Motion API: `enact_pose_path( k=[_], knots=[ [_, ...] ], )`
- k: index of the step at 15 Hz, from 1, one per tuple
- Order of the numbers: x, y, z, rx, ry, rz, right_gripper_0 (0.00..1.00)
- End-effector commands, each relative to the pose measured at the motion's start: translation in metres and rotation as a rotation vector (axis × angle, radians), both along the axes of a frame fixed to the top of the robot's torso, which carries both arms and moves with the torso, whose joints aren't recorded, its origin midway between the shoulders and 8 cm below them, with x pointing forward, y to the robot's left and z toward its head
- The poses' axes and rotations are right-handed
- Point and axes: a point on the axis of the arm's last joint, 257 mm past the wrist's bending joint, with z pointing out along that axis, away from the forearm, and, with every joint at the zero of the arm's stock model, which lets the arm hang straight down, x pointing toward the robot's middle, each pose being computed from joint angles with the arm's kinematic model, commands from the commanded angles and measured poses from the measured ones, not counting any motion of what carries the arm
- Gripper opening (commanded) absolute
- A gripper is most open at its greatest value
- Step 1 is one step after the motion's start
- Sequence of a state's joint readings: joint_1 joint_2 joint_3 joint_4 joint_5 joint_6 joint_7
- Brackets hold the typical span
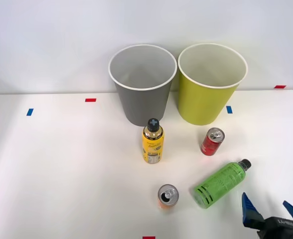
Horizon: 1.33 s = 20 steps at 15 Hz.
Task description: Put cans in the gray bin, plastic bottles in the light green bin
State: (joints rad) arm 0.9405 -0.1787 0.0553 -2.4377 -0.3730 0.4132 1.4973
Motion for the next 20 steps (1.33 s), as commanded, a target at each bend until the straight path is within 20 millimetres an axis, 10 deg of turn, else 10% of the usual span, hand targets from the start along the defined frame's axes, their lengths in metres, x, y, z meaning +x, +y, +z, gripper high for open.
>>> enact_pose_path(
  k=[1,13,20],
  knots=[
    [0.009,0.002,0.014,0.179,0.096,-0.039,1.0],
    [0.017,0.039,0.012,0.519,0.483,-0.238,1.0],
    [0.059,0.049,-0.001,0.609,0.537,-0.288,1.0]
  ],
)
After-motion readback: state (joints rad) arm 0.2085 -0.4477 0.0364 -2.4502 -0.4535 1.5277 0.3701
